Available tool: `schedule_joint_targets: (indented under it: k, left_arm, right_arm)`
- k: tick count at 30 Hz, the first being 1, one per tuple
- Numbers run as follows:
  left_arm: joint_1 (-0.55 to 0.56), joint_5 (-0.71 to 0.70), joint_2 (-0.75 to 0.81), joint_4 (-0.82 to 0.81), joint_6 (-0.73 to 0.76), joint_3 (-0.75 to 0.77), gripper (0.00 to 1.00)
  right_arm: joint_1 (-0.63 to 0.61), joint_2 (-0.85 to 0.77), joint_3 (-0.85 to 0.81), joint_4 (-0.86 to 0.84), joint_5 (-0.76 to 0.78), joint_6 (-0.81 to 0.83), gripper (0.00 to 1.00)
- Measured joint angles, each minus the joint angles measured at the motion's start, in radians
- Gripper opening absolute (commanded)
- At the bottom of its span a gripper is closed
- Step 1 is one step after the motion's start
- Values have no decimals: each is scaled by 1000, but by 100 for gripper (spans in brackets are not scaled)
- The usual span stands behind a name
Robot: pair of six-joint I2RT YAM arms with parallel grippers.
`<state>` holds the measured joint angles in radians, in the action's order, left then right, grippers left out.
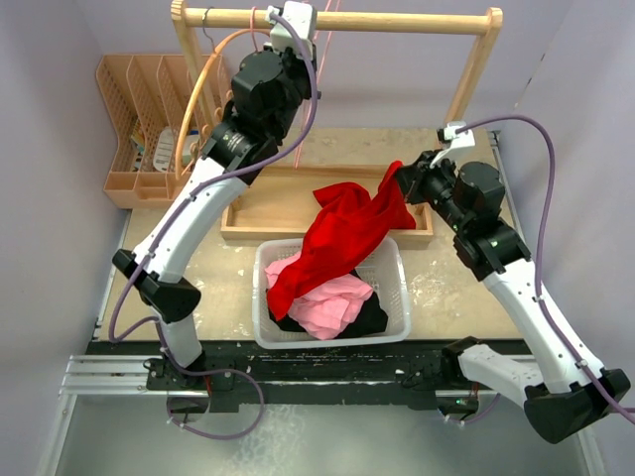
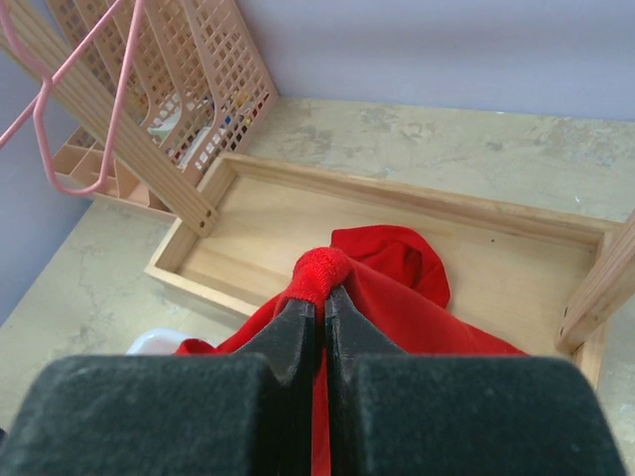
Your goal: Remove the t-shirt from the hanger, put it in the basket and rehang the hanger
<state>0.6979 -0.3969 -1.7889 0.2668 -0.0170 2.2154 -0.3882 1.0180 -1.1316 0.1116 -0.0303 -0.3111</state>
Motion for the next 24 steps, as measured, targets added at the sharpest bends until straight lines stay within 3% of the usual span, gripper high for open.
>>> schedule_joint_targets:
  k: [11, 17, 21, 24]
  left_arm:
    - [-27, 26, -161, 80, -32, 210, 0]
    - [-51, 29, -190, 117, -57, 205, 0]
    - [-58, 27, -174, 60, -73, 140, 0]
    - [-58, 27, -139, 28, -78, 81, 14]
  right_arm:
    - [-5, 0, 29, -22, -28, -16, 0]
    - [-5, -7, 33, -23, -40, -19, 0]
    - [-6, -21, 33, -23, -40, -19, 0]
    - [-6, -31, 33, -23, -40, -19, 0]
